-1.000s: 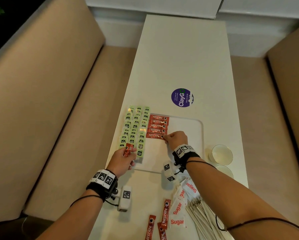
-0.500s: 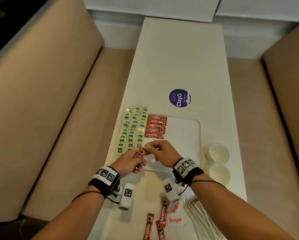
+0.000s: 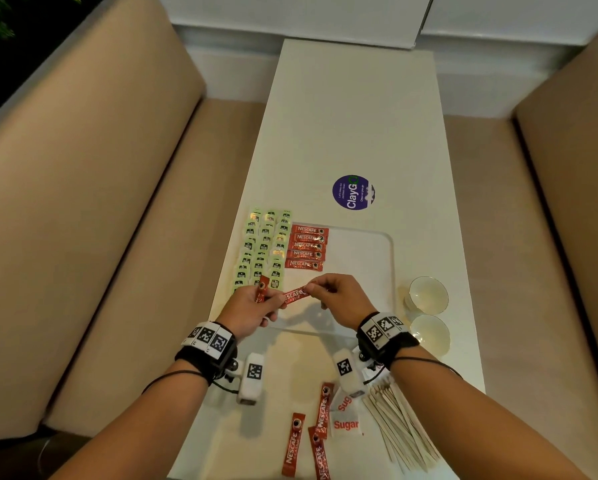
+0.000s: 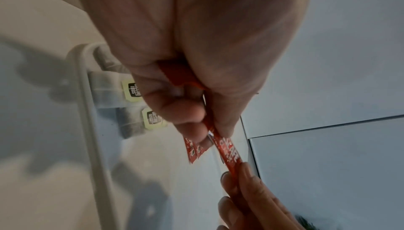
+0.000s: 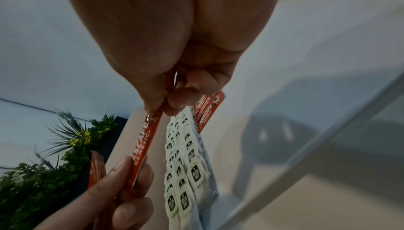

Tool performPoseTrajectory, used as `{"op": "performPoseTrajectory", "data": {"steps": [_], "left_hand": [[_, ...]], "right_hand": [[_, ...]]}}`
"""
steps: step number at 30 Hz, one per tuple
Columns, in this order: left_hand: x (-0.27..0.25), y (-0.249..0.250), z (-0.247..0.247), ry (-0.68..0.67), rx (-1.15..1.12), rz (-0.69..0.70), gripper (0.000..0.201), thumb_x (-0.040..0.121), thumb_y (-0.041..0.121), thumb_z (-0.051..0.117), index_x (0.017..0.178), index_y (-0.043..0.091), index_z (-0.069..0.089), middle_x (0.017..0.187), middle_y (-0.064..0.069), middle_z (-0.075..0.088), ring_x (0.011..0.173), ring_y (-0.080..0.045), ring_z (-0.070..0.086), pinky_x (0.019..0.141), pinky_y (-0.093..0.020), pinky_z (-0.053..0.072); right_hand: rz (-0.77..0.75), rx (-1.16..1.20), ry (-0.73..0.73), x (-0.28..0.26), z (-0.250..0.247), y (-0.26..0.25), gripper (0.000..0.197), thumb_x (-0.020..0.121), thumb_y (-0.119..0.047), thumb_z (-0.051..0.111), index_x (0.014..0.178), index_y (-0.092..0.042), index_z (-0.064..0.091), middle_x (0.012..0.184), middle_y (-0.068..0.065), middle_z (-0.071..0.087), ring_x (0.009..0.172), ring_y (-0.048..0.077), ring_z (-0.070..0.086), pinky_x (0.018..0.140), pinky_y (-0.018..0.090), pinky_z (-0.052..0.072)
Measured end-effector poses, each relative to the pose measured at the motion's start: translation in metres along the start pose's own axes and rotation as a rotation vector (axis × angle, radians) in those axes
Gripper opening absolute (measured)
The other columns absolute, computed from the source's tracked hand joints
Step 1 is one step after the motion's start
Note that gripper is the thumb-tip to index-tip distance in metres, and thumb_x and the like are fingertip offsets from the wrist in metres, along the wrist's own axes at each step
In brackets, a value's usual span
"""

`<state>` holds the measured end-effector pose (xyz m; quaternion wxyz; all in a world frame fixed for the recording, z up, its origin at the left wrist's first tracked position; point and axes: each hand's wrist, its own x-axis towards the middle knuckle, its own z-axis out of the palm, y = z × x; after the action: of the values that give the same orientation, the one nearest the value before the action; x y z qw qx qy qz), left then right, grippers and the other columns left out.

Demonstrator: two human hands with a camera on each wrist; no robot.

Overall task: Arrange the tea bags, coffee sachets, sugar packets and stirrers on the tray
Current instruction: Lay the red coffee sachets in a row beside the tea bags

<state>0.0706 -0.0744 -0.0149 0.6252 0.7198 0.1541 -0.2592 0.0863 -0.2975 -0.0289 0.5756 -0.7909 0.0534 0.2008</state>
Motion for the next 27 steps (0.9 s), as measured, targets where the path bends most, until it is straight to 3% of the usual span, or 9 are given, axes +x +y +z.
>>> {"op": "performPoseTrajectory", "data": {"steps": [3,6,12,16,20,24,27], "left_hand": [[0.000,0.003,0.003,0.087,-0.034,0.023,0.003,0.094,0.013,0.069,0.095,0.011,0.072,0.083,-0.009,0.075,0.062,-0.014,0.058,0.054,-0.024,0.045],[0.001,0.003,0.005,0.121,0.002,0.036,0.006,0.094,0.018,0.069,0.095,0.013,0.072,0.082,-0.006,0.074,0.058,-0.012,0.057,0.052,-0.023,0.043],[-0.001,-0.003,0.005,0.102,0.054,-0.020,0.013,0.098,0.024,0.063,0.093,0.012,0.068,0.075,-0.002,0.065,0.053,-0.014,0.048,0.047,-0.022,0.037],[-0.001,-0.009,0.005,0.074,0.057,-0.071,0.018,0.098,0.023,0.062,0.098,0.006,0.067,0.073,-0.001,0.060,0.053,-0.013,0.049,0.048,-0.023,0.039],[-0.004,-0.014,0.003,-0.023,0.062,-0.160,0.015,0.096,0.023,0.064,0.093,0.009,0.064,0.078,-0.006,0.058,0.055,-0.013,0.052,0.049,-0.023,0.043],[-0.006,-0.016,0.000,-0.043,0.069,-0.164,0.016,0.097,0.027,0.064,0.093,0.012,0.063,0.078,-0.006,0.057,0.056,-0.013,0.052,0.049,-0.023,0.043],[-0.006,-0.020,-0.003,-0.033,0.068,-0.167,0.015,0.097,0.025,0.063,0.097,0.010,0.064,0.079,-0.006,0.057,0.056,-0.014,0.052,0.050,-0.024,0.042]], "right_hand": [[0.015,-0.030,0.010,-0.004,-0.005,0.003,0.015,0.097,-0.026,0.068,0.099,-0.017,0.080,0.067,-0.010,0.066,0.055,0.000,0.056,0.059,0.013,0.046],[0.041,0.019,0.023,-0.005,-0.007,0.008,0.010,0.096,-0.021,0.070,0.096,-0.015,0.079,0.075,-0.006,0.072,0.056,0.002,0.058,0.061,0.016,0.050],[0.125,-0.052,0.222,0.012,-0.020,0.021,0.016,0.100,-0.018,0.062,0.097,-0.011,0.076,0.078,-0.003,0.071,0.058,0.004,0.060,0.055,0.013,0.045],[0.189,-0.145,0.230,0.032,-0.016,0.030,0.017,0.099,-0.020,0.064,0.095,-0.011,0.078,0.082,0.001,0.072,0.067,0.010,0.062,0.066,0.024,0.048],[0.234,-0.260,0.179,0.047,-0.005,0.031,0.018,0.096,-0.025,0.066,0.097,-0.013,0.081,0.084,-0.001,0.071,0.079,0.014,0.063,0.073,0.024,0.046],[0.294,-0.269,0.201,0.056,-0.001,0.029,0.018,0.092,-0.029,0.071,0.090,-0.015,0.082,0.077,-0.002,0.071,0.068,0.009,0.061,0.057,0.020,0.042],[0.313,-0.284,0.208,0.059,0.001,0.028,0.019,0.091,-0.030,0.071,0.085,-0.014,0.082,0.074,-0.002,0.071,0.067,0.013,0.062,0.056,0.021,0.043]]}}
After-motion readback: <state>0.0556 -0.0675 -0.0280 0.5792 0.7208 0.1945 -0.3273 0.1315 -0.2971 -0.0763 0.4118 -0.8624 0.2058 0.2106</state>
